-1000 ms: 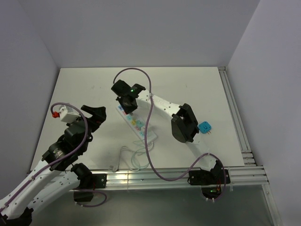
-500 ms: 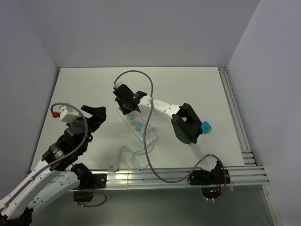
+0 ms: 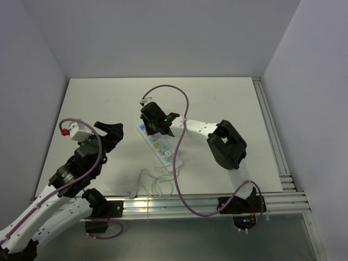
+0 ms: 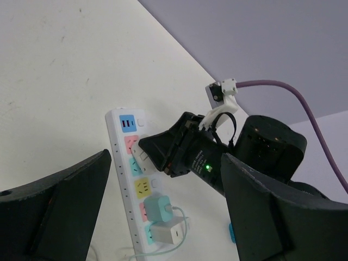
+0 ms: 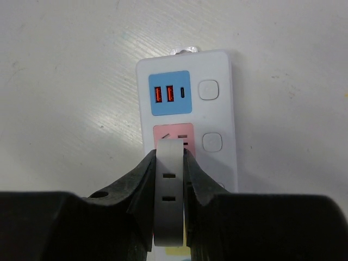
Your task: Insert the plug
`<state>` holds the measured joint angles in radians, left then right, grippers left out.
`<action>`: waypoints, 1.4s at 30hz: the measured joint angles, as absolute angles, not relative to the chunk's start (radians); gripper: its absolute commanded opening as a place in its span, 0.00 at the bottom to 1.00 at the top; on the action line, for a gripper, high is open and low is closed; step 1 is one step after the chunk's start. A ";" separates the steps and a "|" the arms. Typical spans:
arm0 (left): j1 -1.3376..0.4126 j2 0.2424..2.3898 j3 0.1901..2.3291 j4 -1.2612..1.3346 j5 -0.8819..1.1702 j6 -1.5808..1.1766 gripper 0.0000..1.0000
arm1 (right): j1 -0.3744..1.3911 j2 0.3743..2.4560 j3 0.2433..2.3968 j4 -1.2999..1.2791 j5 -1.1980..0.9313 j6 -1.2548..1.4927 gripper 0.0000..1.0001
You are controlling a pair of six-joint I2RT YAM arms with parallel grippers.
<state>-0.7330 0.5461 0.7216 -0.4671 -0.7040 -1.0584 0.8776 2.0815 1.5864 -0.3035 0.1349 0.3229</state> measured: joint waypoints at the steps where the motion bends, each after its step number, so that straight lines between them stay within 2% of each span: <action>1: -0.733 0.546 0.719 -0.461 -0.704 -1.056 0.87 | 0.876 2.064 1.549 -0.271 0.131 0.336 0.00; 6: -0.733 0.553 0.687 -0.437 -0.703 -1.052 0.83 | 0.869 1.988 1.378 -0.089 0.127 0.402 0.00; 18: -0.733 0.625 0.679 -0.401 -0.682 -1.050 0.82 | 0.862 1.856 1.044 0.291 0.135 0.534 0.00; 34: -0.733 0.623 0.654 -0.360 -0.643 -1.049 0.79 | 0.832 1.824 0.794 0.674 0.114 0.694 0.00; 36: -0.733 0.624 0.646 -0.351 -0.635 -1.048 0.73 | 0.828 1.824 0.781 0.697 0.111 0.704 0.00; 37: -0.733 0.624 0.641 -0.344 -0.629 -1.042 0.67 | 0.827 1.825 0.772 0.710 0.110 0.709 0.00; 42: -0.733 0.633 0.611 -0.279 -0.572 -1.002 0.58 | 0.788 1.835 0.712 0.816 0.043 0.754 0.00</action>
